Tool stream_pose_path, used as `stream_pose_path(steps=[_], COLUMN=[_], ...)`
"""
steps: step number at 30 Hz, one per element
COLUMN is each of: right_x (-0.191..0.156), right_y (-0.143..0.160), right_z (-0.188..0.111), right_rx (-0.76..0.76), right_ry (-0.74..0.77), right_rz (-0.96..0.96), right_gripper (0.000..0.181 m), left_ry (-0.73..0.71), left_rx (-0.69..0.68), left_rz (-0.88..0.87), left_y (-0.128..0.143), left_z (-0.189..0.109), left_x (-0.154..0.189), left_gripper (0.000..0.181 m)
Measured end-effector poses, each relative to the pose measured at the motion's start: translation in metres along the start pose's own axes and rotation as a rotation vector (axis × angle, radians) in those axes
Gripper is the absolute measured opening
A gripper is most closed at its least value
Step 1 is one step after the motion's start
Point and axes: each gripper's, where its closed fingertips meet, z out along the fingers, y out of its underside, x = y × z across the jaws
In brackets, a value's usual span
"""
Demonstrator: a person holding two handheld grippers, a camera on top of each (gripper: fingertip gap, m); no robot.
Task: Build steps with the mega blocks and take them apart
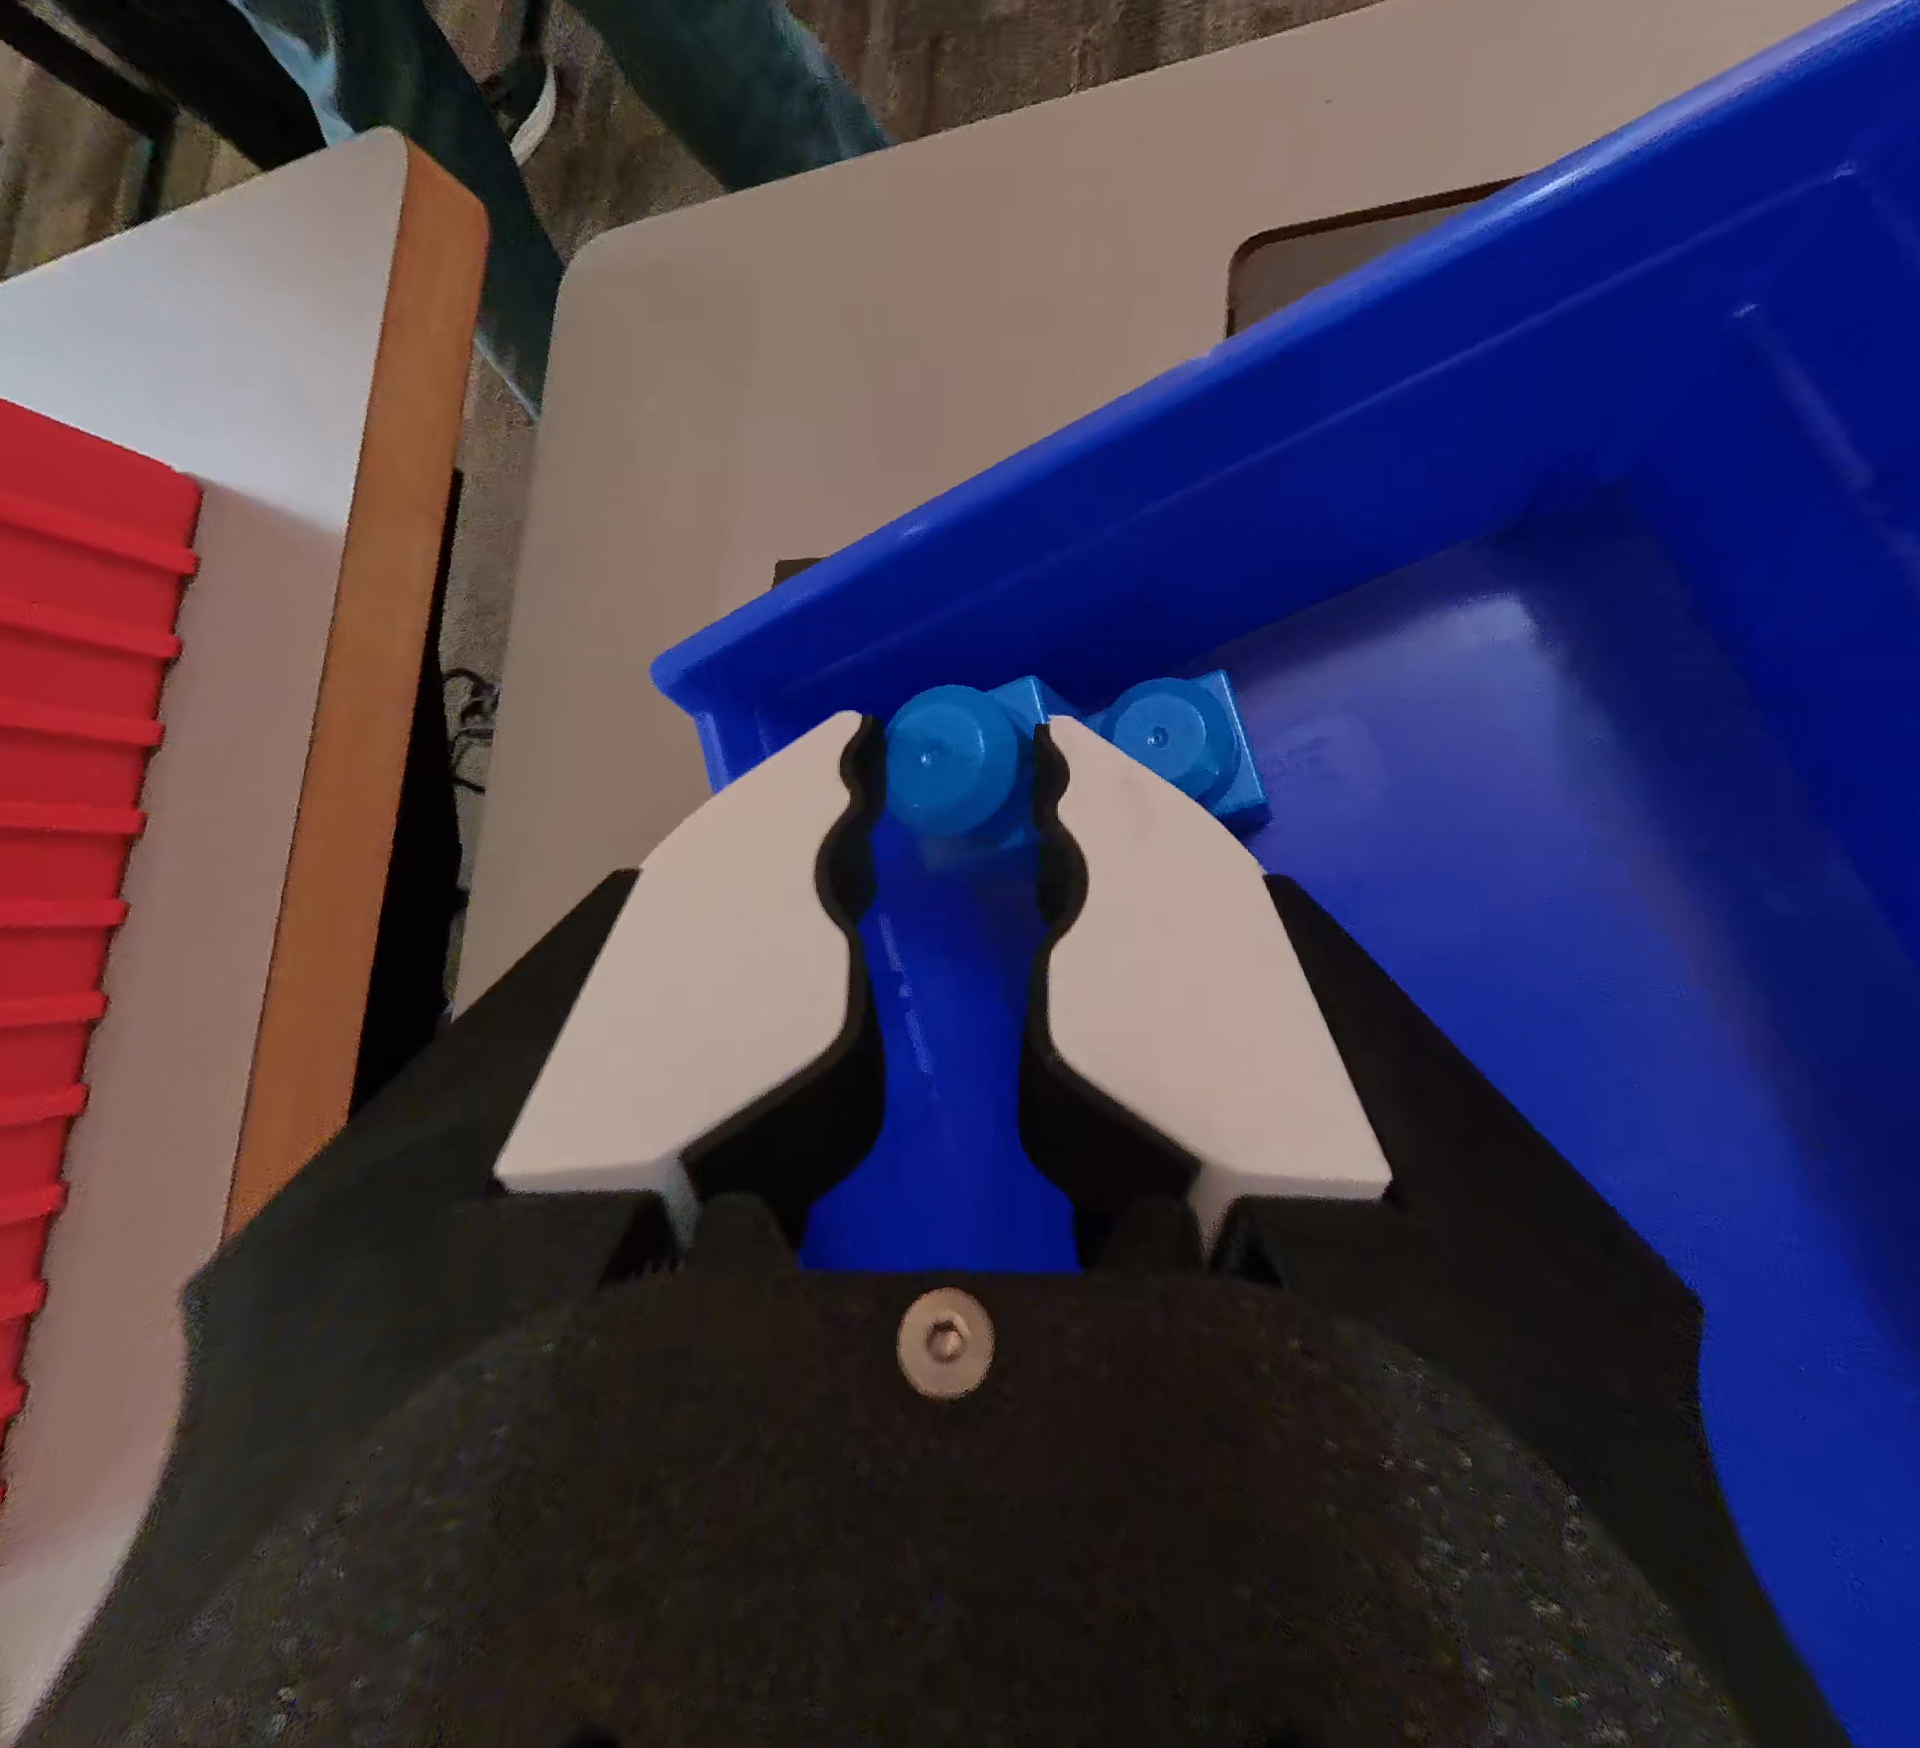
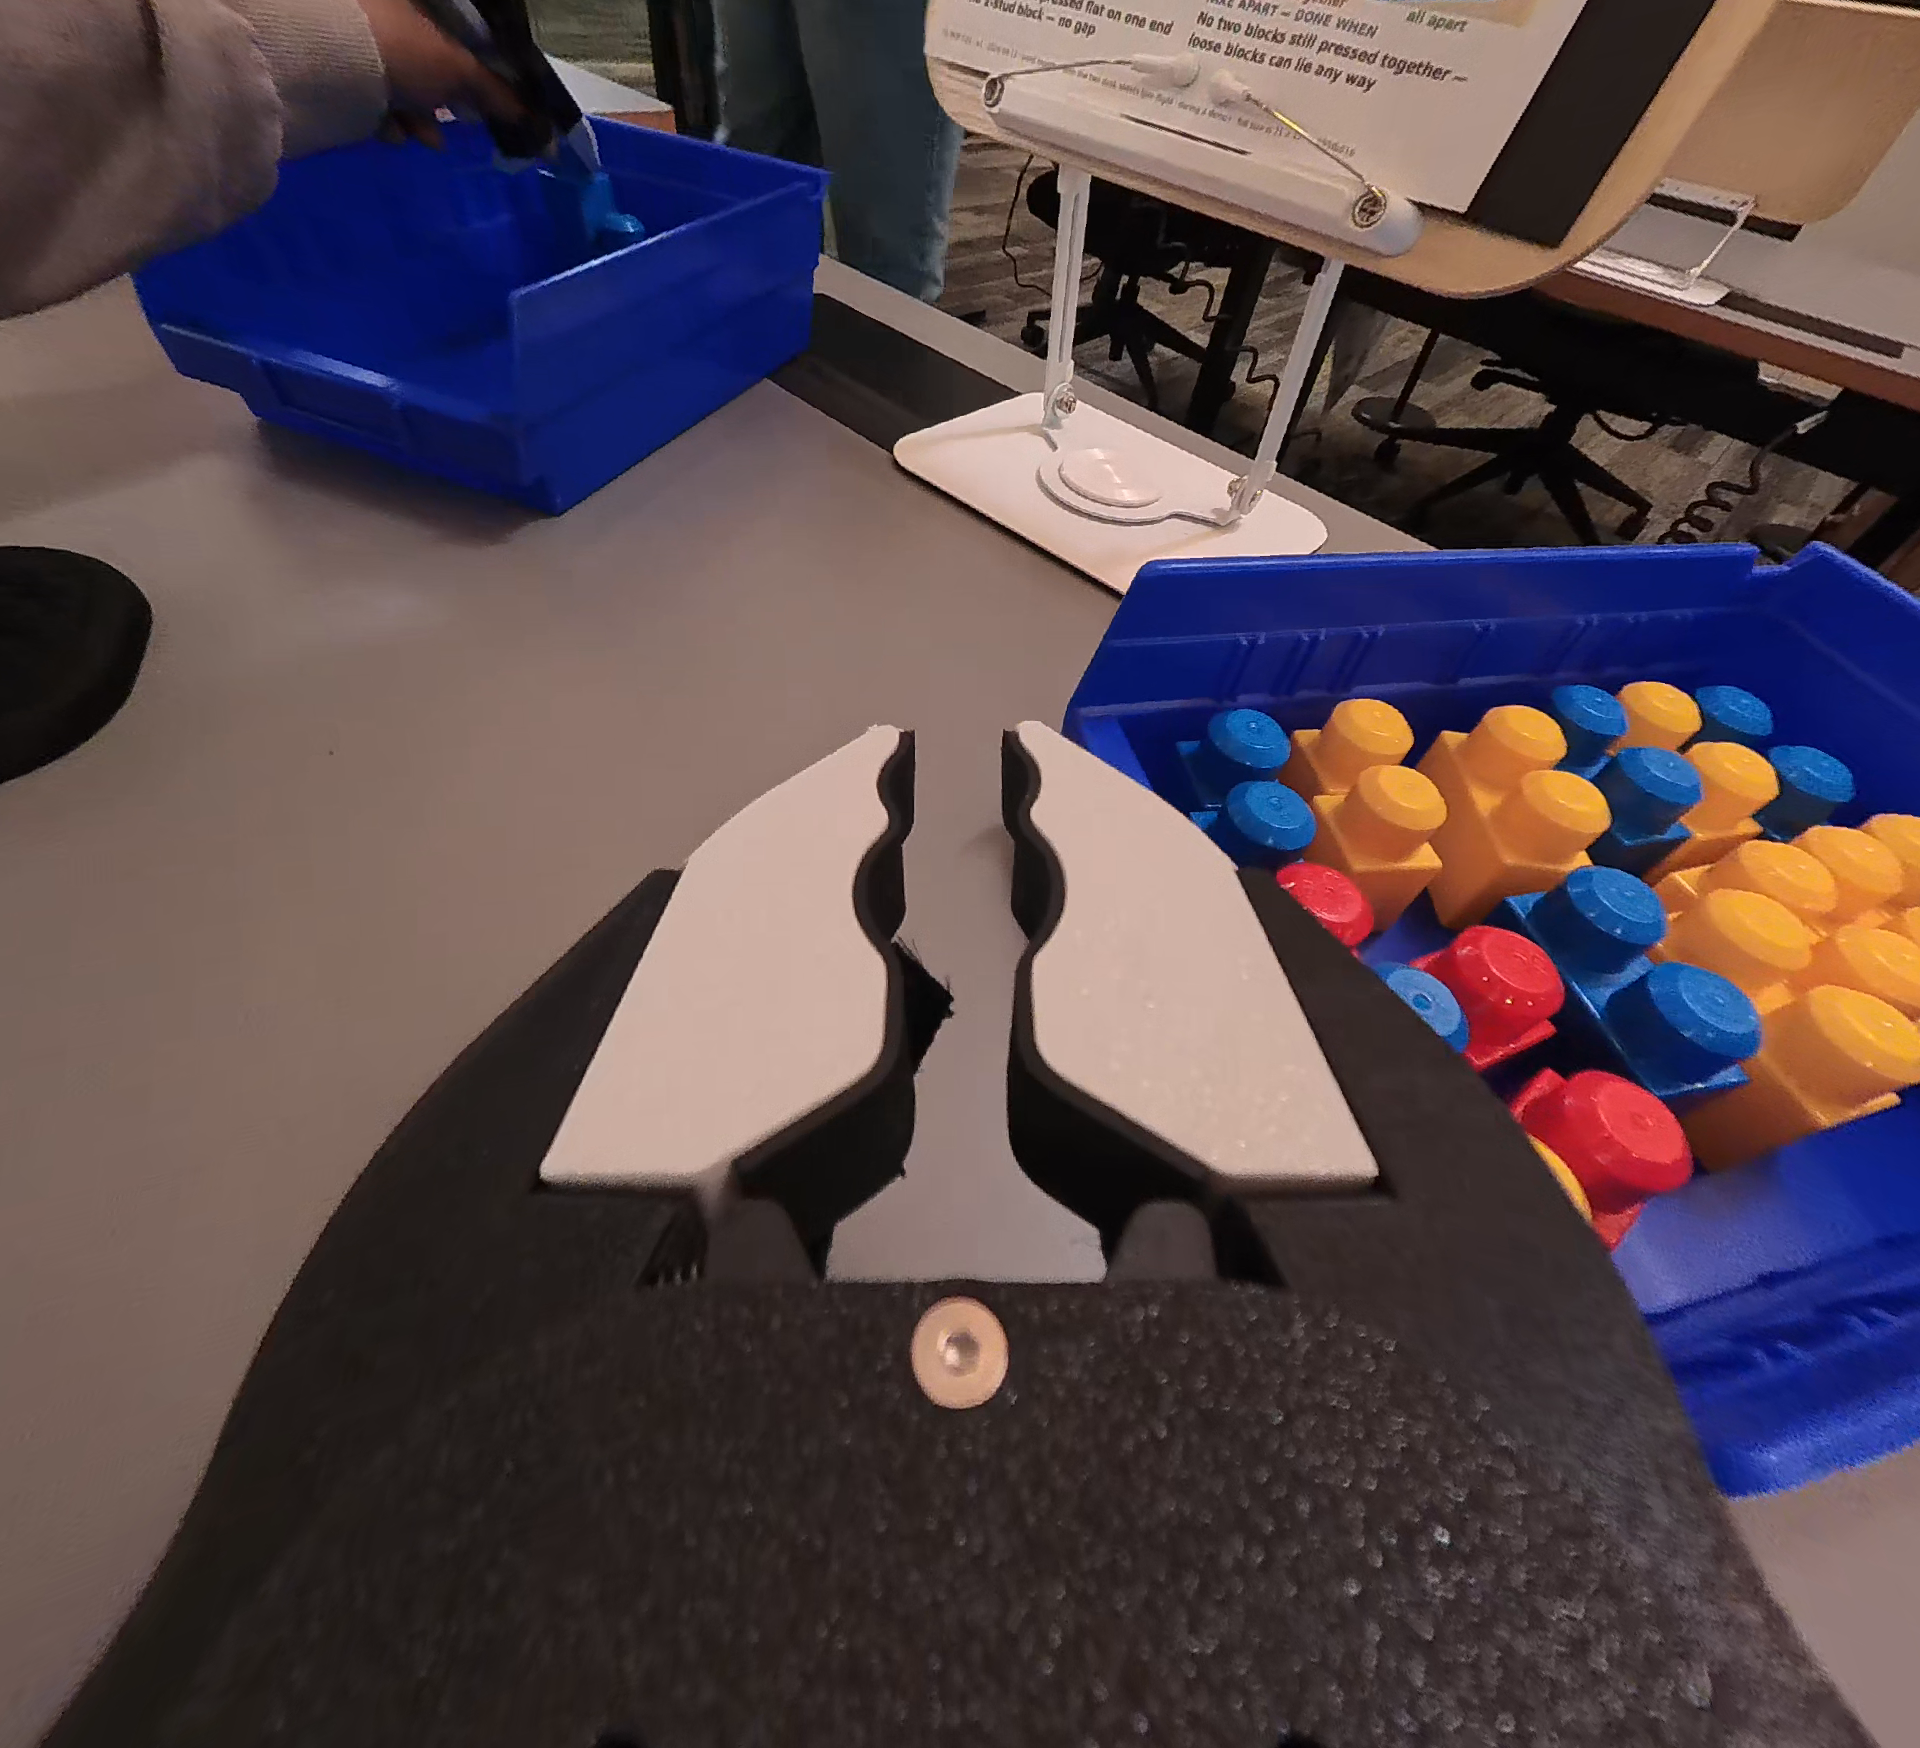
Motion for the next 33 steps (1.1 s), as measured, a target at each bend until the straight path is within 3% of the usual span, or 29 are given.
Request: stream_pose_path(steps=[4, 7, 11, 15, 18, 21, 22, 23, 27, 31, 33], right_x=[-0.002, -0.012, -0.043, -0.079, -0.096, -0.108, -0.11, -0.111, -0.105, -0.097, -0.098], right_y=[0.0, -0.003, -0.019, -0.036, -0.042, -0.039, -0.035, -0.031, -0.031, -0.045, -0.059], right_z=[0.001, 0.006, 0.024, 0.047, 0.063, 0.075, 0.077, 0.078, 0.068, 0.047, 0.031], right_rx=[0.002, 0.015, 0.01, -0.014, -0.035, -0.072, -0.09, -0.104, -0.039, 0.111, 0.241], right_ry=[-0.002, -0.035, -0.117, -0.176, -0.172, -0.143, -0.129, -0.128, -0.147, -0.282, -0.402], right_rz=[-0.004, -0.003, -0.037, -0.105, -0.131, -0.162, -0.176, -0.195, -0.174, -0.034, 0.09], right_gripper=[0.016, 0.018, 0.031, 0.045, 0.057, 0.062, 0.056, 0.037, 0.036, 0.036, 0.036], left_ry=[0.081, 0.192, 0.383, 0.572, 0.665, 0.752, 0.779, 0.793, 0.927, 1.221, 1.361], left_rx=[0.117, 0.25, 0.419, 0.526, 0.577, 0.599, 0.61, 0.628, 0.768, 0.823, 0.816], left_rz=[0.014, 0.056, 0.19, 0.34, 0.43, 0.483, 0.491, 0.488, 0.419, 0.34, 0.305], left_y=[-0.014, -0.029, -0.033, -0.009, 0.015, 0.037, 0.042, 0.045, 0.045, 0.062, 0.074], left_z=[-0.031, -0.085, -0.18, -0.262, -0.304, -0.331, -0.338, -0.343, -0.363, -0.379, -0.379], left_x=[0.008, 0.031, 0.098, 0.183, 0.24, 0.283, 0.293, 0.299, 0.307, 0.312, 0.318], left_gripper=[0.028, 0.027, 0.027, 0.027, 0.027, 0.027, 0.027, 0.026, 0.026, 0.059, 0.063])
